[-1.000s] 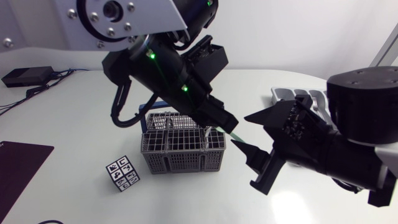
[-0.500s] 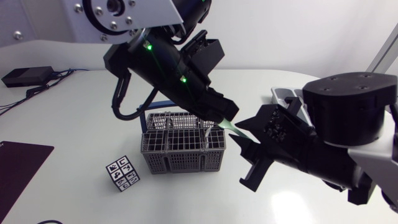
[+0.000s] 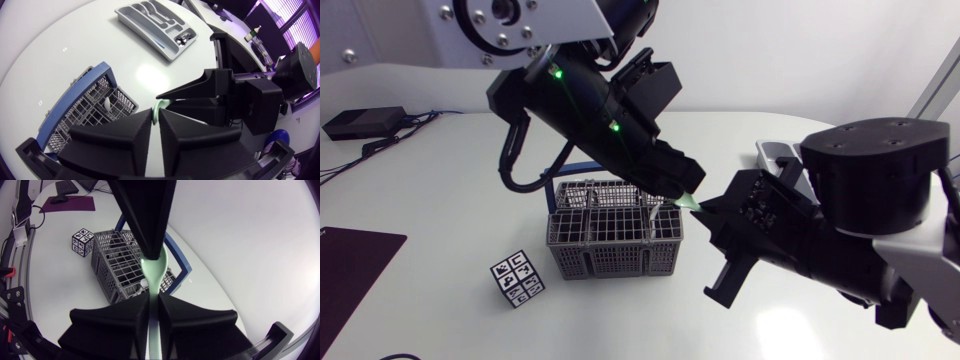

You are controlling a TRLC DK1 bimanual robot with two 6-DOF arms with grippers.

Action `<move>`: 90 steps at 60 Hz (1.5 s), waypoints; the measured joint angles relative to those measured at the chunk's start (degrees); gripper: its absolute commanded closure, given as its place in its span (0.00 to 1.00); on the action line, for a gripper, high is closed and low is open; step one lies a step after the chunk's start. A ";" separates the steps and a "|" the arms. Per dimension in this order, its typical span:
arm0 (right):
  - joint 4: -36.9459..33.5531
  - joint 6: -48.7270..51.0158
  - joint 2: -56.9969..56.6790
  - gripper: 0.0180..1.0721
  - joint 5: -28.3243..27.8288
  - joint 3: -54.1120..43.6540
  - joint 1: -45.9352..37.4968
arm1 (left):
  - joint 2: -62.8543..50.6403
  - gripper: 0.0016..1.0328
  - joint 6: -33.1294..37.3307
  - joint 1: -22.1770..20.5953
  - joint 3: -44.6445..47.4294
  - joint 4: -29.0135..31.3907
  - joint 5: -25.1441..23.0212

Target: Transfer all utensils from the basket to the drawer tray.

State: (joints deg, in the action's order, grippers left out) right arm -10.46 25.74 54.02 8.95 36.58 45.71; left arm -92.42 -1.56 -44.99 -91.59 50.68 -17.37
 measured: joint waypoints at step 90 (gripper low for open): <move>-34.58 66.62 24.81 0.95 -44.98 11.93 -79.71 | 1.38 0.33 11.17 -7.21 17.00 -21.94 33.92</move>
State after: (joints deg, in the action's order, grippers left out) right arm -45.04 92.36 78.83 -36.03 48.51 -34.00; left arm -91.05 9.61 -52.21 -74.59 28.73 16.56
